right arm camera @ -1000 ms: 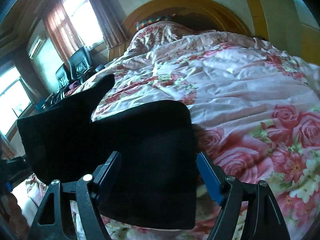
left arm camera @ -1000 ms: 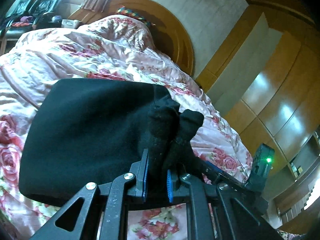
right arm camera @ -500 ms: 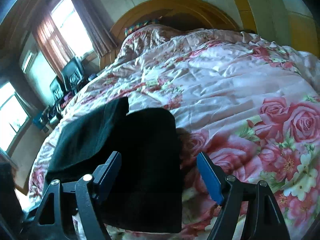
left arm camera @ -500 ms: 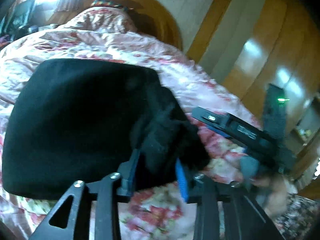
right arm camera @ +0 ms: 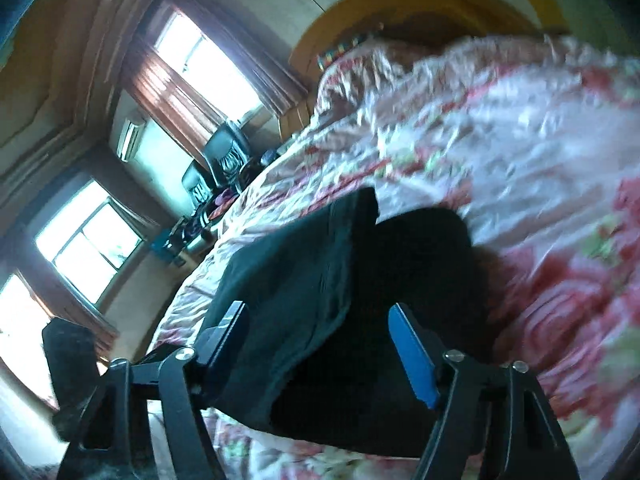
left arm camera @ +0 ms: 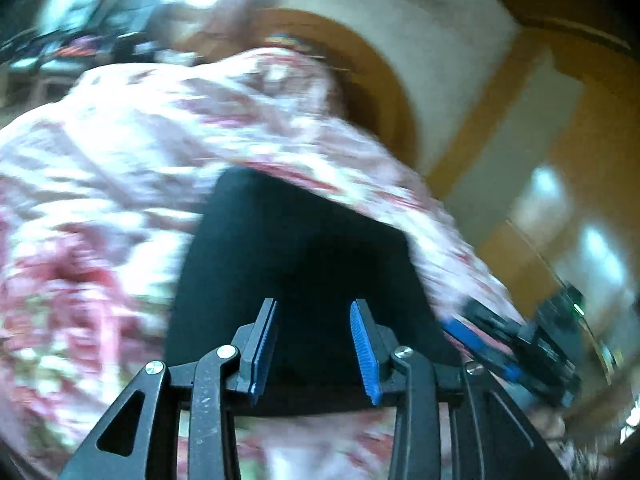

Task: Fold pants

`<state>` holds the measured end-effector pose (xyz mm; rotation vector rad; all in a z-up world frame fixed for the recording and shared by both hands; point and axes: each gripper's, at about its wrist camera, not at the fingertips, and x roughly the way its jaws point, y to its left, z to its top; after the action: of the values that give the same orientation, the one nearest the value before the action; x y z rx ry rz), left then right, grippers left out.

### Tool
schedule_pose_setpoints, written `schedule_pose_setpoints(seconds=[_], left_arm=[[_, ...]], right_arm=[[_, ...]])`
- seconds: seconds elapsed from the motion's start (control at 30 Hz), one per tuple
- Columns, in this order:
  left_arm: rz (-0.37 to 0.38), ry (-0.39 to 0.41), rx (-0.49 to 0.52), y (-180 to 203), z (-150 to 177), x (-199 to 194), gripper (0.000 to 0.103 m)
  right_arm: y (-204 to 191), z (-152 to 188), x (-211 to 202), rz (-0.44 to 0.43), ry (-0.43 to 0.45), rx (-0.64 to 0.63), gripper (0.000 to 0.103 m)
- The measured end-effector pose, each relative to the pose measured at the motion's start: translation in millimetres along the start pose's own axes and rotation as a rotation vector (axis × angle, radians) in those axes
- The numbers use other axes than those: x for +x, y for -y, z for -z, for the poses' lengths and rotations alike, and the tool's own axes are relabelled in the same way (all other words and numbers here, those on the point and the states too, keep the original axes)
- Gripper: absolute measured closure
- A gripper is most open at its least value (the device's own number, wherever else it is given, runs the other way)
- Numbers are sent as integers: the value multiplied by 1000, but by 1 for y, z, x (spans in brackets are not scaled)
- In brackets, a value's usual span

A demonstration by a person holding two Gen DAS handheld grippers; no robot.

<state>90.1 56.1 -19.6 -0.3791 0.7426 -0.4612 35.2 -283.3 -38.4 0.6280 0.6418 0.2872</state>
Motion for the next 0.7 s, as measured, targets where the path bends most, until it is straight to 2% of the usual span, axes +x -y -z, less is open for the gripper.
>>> schedule_pose_setpoints(seconds=[0.13,0.17,0.27,0.33,0.37,0.43,0.47,0.57,0.7], left_arm=[[-123,17,-105,-45,-6,0,66],[-138,14,-123,-54,-5,-2,66],[-150,-9,-159,-72,2,5,61],[-131,-26,-190,-79,6,10,61],[-117,-34,-210,-83,7,13,61],[-100,-44,-236,-86,10,17,61],[-100,-44,-240,-86,12,17,61],[-89,-37,-229,-77,16,10,61],[-20,-4,-98,-40,15,-1,61]], right_arm=[[12,0,18,23,-55,68,39],[15,0,21,23,-58,85,45],[12,0,29,1,-79,101,46],[3,0,37,-7,-102,71,46],[-4,1,42,-13,-111,46,50],[-14,5,49,-20,-123,6,71],[-17,7,52,-31,-135,-5,87],[-29,4,40,-26,-98,-49,88],[-39,-14,0,-39,17,-105,88]])
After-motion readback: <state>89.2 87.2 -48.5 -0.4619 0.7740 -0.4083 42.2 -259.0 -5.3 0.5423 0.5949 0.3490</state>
